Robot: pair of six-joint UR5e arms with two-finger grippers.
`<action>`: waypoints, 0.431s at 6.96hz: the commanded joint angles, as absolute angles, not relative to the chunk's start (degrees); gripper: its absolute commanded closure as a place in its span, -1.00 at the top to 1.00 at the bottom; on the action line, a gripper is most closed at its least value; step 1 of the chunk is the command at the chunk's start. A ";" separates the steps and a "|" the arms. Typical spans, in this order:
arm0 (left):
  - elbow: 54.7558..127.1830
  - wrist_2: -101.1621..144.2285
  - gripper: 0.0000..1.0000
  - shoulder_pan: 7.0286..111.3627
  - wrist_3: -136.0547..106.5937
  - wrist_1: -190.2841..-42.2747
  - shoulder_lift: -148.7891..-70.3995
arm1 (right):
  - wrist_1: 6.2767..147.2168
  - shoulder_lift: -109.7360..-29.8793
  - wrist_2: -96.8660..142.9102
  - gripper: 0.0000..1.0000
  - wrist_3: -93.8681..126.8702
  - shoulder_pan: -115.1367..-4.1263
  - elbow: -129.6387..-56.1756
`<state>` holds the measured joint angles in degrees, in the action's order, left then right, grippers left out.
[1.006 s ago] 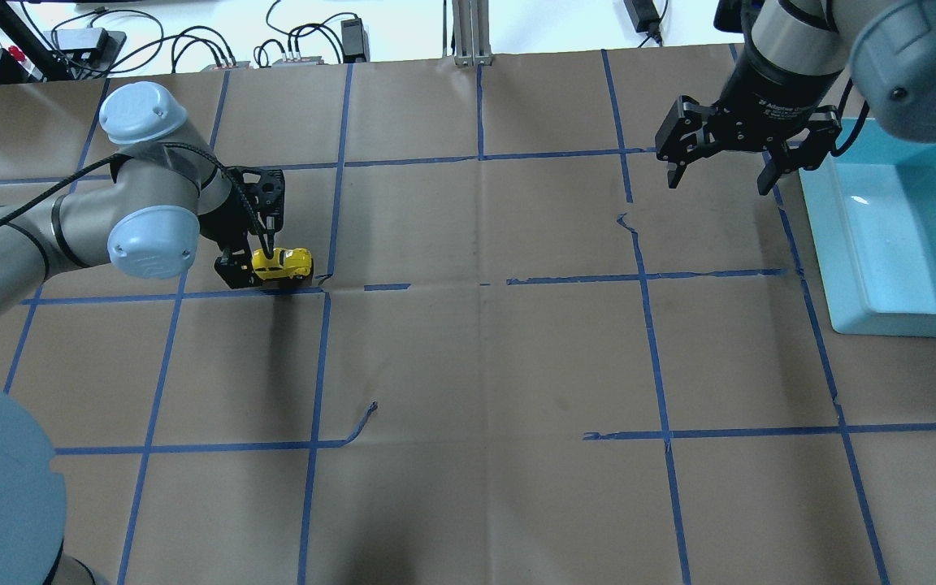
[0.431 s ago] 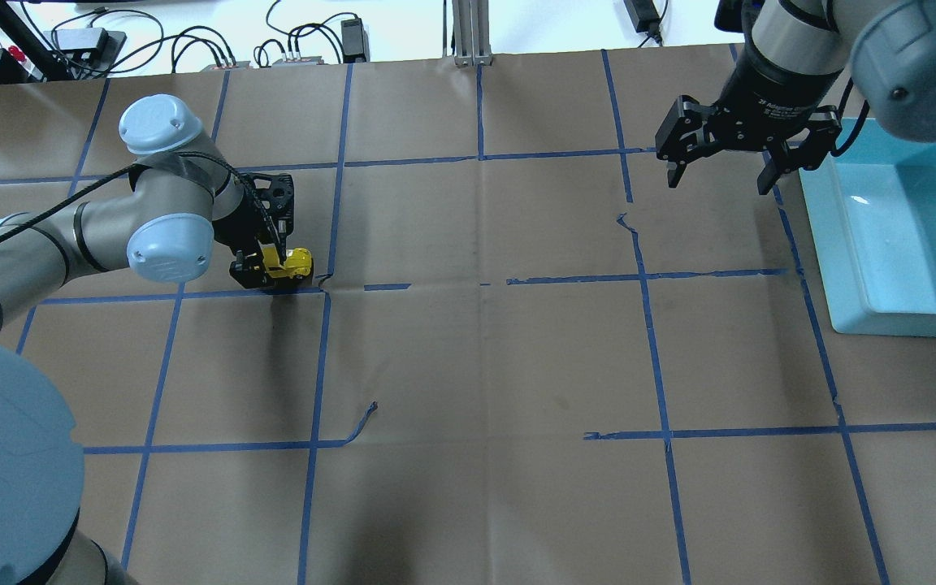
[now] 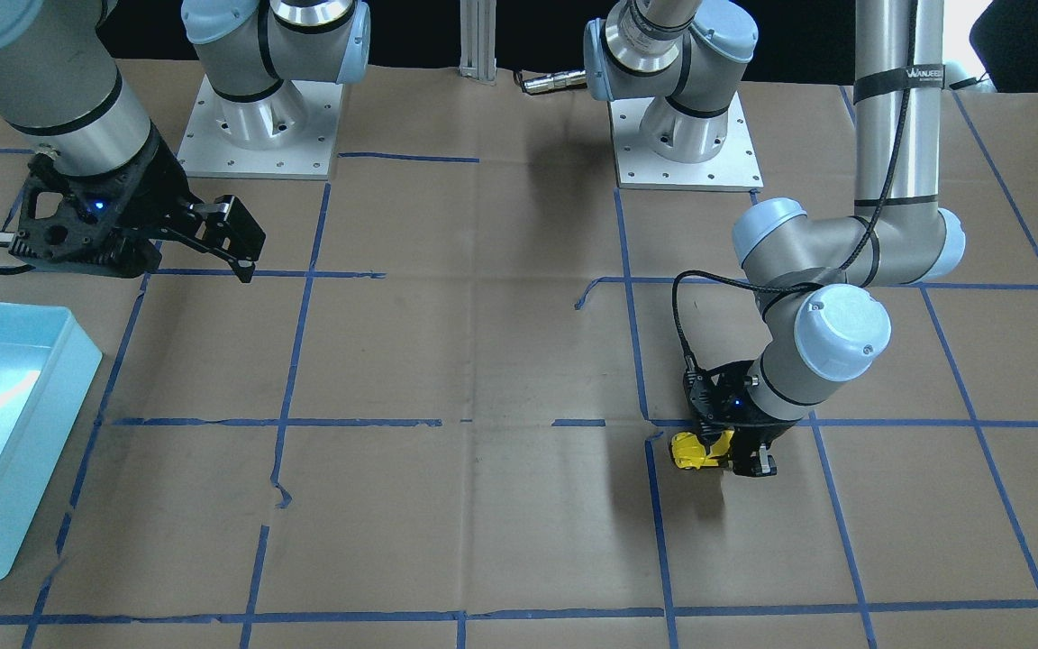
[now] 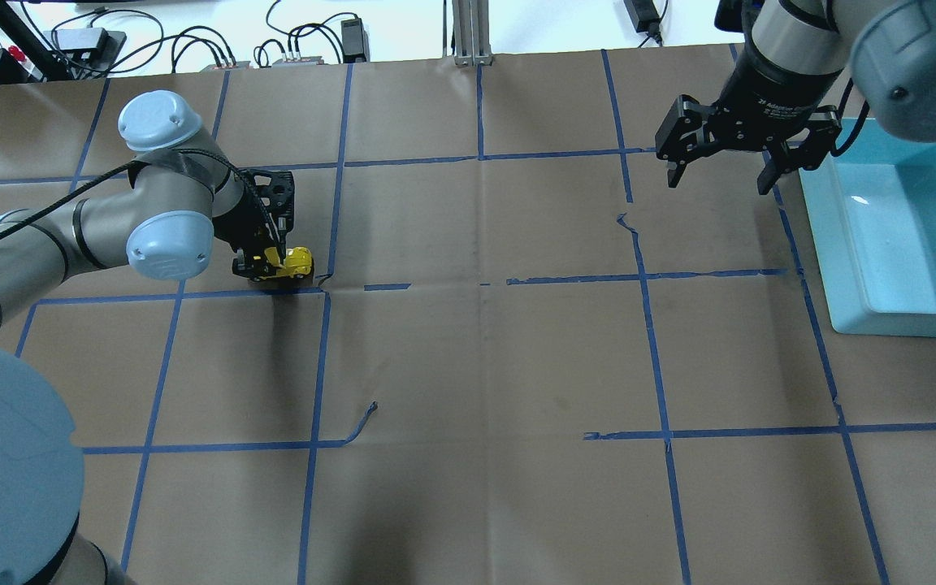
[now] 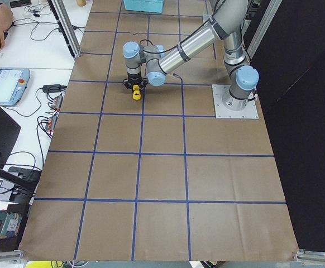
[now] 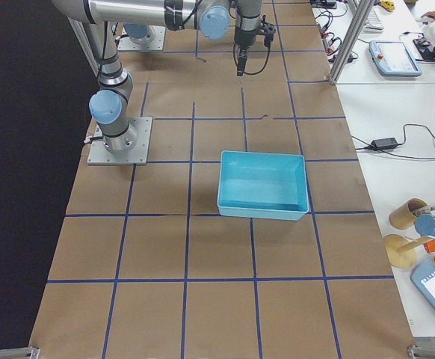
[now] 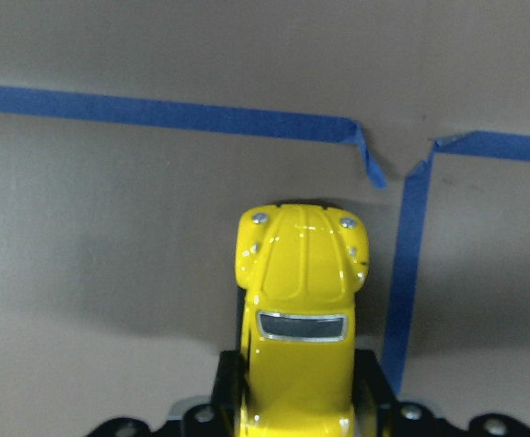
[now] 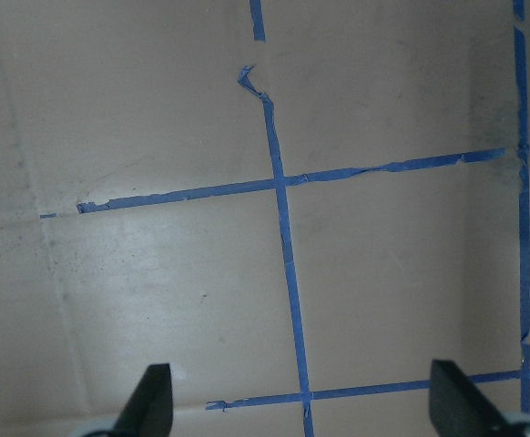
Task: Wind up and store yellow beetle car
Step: 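Lower the left gripper over the car and close on it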
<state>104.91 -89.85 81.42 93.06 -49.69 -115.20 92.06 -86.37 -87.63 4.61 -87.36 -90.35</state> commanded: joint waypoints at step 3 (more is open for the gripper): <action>101.52 -88.07 -0.96 87.51 91.60 -50.36 -113.82 | 92.11 -86.40 -87.63 0.99 4.40 -87.36 -90.18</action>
<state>102.86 -88.81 84.56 92.92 -50.20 -114.08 92.11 -86.37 -87.63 4.49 -87.36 -90.26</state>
